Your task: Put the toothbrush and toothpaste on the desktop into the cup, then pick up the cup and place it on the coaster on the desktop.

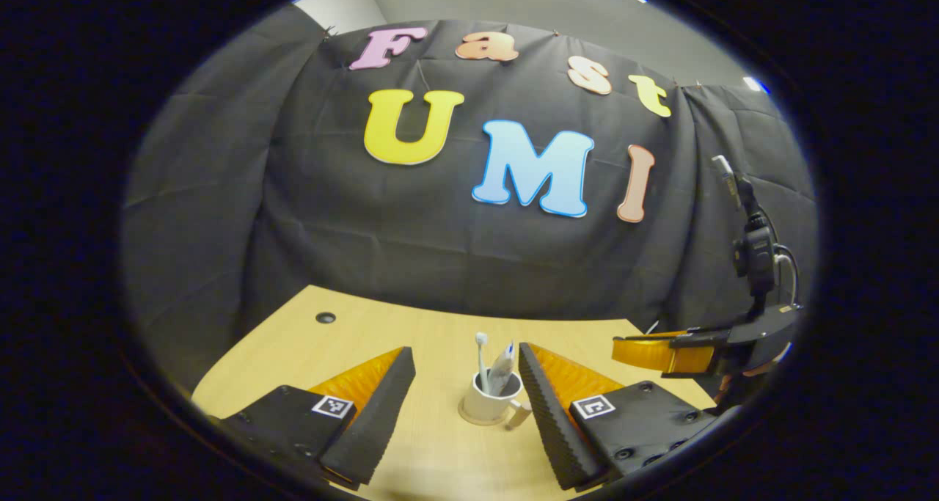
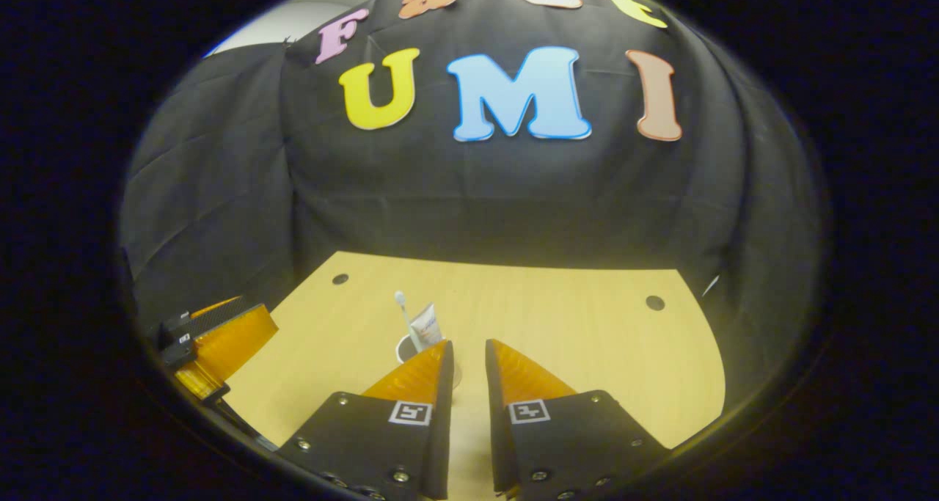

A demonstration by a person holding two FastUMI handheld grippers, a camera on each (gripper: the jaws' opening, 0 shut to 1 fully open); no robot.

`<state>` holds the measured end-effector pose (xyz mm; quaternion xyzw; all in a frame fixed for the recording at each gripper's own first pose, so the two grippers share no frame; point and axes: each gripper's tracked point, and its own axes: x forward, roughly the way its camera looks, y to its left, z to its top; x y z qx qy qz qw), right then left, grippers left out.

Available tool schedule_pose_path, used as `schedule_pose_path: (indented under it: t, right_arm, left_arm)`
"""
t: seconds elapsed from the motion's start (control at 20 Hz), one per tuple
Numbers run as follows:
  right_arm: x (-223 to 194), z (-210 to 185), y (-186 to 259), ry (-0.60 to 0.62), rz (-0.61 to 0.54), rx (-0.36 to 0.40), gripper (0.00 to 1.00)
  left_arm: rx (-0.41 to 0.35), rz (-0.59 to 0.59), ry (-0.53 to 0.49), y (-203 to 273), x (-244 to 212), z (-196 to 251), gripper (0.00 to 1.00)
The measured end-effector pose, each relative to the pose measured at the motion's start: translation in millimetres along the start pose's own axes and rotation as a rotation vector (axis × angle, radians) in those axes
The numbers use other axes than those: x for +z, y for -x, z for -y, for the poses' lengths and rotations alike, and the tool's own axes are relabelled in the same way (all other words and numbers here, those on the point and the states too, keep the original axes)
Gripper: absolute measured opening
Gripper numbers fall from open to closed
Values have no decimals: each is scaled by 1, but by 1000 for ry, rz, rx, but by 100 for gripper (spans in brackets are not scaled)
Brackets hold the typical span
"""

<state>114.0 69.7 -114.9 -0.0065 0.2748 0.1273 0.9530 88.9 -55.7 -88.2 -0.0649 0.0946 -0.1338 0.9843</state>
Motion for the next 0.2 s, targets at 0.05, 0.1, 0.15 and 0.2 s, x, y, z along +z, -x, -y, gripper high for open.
schedule_pose_path:
  t: [0.05, 0.1, 0.15, 0.2]
  right_arm:
    - [9, 5, 7, -10, 38, -23, 23]
    - [19, 11, 14, -15, 74, -46, 23]
    - [29, 18, 20, -22, 115, -64, 23]
    - [38, 22, 27, -33, 158, -73, 21]
  left_arm:
    - [2, 21, -15, -1, 11, 7, 93]
    - [11, 44, -32, 0, 25, 14, 93]
    - [21, 69, -57, 0, 36, 18, 93]
    - [43, 98, -93, 2, 49, 19, 93]
